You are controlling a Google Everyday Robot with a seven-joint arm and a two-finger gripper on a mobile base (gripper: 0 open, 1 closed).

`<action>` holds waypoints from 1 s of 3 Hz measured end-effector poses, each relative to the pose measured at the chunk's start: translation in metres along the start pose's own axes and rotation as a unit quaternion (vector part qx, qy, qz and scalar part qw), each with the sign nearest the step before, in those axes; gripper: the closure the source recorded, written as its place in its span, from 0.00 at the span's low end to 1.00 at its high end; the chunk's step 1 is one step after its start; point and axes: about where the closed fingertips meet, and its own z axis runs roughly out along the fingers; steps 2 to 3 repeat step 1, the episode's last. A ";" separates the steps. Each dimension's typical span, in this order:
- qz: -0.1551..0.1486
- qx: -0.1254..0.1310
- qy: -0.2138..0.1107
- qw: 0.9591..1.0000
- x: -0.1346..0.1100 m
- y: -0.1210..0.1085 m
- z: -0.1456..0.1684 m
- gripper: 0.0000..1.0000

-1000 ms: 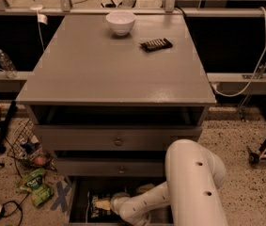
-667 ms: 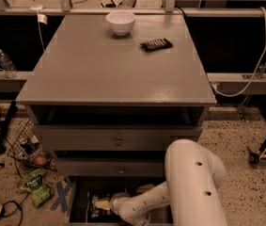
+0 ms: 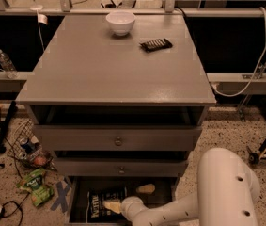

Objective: Pick blue chip bag from bottom drawer and place on counter

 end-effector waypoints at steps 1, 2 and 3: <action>0.000 0.000 0.000 1.000 0.000 0.000 0.000 0.00; 0.000 0.000 0.000 1.000 0.000 0.000 0.000 0.00; 0.000 0.000 0.000 1.000 0.000 0.000 0.000 0.00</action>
Offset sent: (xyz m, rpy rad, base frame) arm 0.0000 0.0000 0.0000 0.0000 0.0000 0.0000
